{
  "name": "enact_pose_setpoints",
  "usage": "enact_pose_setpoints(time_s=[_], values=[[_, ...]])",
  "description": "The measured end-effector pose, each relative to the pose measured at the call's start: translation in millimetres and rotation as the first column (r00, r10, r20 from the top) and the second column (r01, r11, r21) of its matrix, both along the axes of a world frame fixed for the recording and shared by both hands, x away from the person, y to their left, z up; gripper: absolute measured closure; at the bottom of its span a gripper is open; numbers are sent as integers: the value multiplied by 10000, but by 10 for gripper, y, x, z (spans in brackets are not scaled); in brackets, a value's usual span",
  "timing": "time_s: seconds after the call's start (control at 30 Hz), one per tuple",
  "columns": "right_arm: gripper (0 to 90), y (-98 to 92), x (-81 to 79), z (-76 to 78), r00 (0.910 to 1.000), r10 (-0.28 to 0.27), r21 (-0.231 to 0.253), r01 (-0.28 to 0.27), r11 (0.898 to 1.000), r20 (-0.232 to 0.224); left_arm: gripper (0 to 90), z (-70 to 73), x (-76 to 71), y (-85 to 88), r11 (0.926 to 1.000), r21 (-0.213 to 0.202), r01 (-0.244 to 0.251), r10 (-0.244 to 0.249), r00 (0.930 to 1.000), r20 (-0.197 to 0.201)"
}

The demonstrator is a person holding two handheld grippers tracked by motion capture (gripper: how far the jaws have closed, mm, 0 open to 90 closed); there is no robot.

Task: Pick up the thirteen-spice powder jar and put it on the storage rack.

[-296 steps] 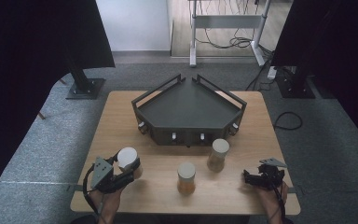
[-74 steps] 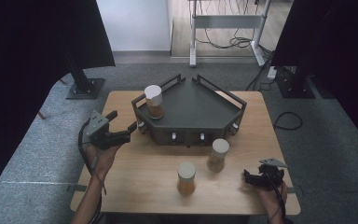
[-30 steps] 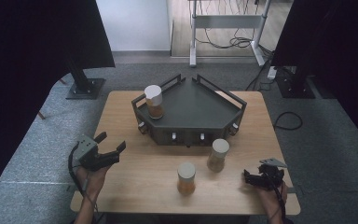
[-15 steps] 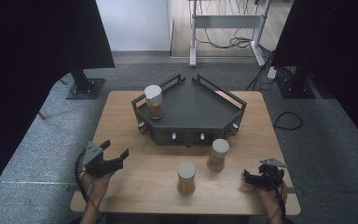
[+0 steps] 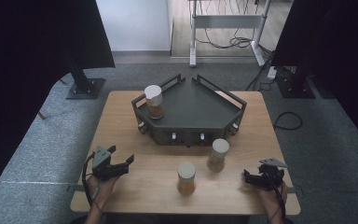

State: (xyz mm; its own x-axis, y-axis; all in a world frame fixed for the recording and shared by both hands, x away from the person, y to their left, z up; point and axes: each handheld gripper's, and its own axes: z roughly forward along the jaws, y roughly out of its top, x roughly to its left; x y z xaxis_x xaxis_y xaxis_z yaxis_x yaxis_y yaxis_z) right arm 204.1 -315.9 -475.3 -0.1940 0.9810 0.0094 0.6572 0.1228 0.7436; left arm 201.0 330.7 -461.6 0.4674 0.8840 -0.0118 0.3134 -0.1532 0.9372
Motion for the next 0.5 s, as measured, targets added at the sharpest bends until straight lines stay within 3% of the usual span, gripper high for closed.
enact_pose_setpoints(time_s=[0.5], values=[[18,0,0,0,10000,0,1,0,10000,1,115,-113,14,-36,9991,420,-71,95,9982,-585]])
